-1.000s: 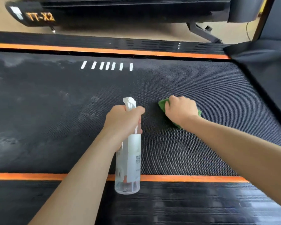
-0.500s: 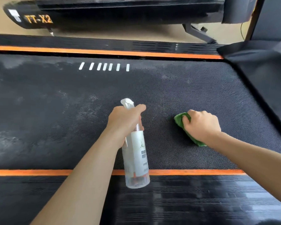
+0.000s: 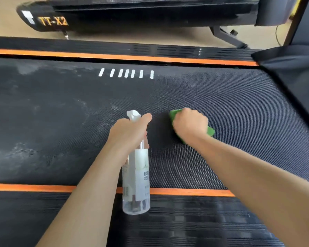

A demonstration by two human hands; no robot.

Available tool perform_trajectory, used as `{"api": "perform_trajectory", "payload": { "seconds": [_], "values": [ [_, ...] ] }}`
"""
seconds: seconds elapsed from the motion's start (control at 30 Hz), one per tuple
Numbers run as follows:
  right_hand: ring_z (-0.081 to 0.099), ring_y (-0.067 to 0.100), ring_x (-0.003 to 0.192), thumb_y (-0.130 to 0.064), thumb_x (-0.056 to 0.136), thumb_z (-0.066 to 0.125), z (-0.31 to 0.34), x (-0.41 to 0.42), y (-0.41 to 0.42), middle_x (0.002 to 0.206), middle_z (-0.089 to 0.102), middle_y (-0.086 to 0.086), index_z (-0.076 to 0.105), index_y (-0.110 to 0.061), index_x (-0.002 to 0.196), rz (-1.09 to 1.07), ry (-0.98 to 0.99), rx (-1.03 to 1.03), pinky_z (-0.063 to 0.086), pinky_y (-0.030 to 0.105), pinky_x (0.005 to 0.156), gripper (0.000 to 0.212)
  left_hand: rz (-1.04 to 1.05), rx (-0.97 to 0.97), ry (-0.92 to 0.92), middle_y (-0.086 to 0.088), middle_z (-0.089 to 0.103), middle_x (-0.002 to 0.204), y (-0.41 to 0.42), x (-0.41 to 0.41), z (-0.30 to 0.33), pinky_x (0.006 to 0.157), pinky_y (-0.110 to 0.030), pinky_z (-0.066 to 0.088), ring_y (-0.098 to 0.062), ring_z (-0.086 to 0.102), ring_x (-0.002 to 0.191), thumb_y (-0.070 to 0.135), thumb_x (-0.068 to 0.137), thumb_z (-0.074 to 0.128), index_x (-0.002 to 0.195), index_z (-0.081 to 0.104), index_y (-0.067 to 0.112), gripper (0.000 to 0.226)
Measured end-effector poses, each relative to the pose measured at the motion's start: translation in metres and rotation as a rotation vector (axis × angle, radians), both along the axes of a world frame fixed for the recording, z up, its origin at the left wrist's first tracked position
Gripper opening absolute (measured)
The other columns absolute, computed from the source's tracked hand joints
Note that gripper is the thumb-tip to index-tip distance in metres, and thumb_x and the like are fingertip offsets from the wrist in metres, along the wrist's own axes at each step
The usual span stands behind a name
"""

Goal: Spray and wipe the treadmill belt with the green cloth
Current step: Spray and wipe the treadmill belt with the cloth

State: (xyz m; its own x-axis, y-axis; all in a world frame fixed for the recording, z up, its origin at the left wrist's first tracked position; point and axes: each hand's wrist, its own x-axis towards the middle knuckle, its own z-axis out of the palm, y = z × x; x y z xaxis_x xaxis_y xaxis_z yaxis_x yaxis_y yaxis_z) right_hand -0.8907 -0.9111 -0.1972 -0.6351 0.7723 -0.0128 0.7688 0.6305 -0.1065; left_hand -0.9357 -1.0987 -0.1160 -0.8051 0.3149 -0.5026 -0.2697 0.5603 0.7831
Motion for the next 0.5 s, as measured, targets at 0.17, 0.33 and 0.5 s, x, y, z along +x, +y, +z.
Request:
{"api": "perform_trajectory", "payload": {
  "seconds": [0.17,0.33,0.5],
  "values": [
    [0.064,0.030,0.085,-0.031,0.097,0.040,0.008,0.007,-0.109,0.096,0.066,0.005,0.052,-0.017,0.102,0.615,-0.094,-0.085,0.036,0.035,0.065,0.019,0.049,0.028,-0.012,-0.001,0.075,0.062,-0.008,-0.011,-0.002,0.083,-0.042,0.064,-0.022,0.075,0.061,0.048,0.089,0.066,0.088,0.074,0.008,0.042],
    [0.056,0.031,0.070,-0.029,0.093,0.038,0.008,-0.014,0.001,0.085,0.065,0.011,0.059,-0.012,0.097,0.339,-0.115,0.147,0.040,0.036,0.065,0.027,0.032,0.055,-0.016,-0.004,0.073,0.071,-0.013,-0.013,-0.007,0.054,-0.024,0.052,-0.017,0.070,0.050,0.034,0.094,0.068,0.085,0.072,0.007,0.029],
    [0.064,0.035,0.092,-0.024,0.094,0.038,0.001,-0.034,0.047,0.103,0.069,0.015,0.063,-0.008,0.100,-0.010,-0.026,0.112,0.038,0.038,0.072,0.030,-0.056,0.059,-0.031,-0.004,0.071,0.061,-0.008,-0.017,-0.015,0.072,-0.037,0.060,-0.023,0.072,0.055,0.028,0.092,0.065,0.079,0.070,0.007,0.026]
  ]
}}
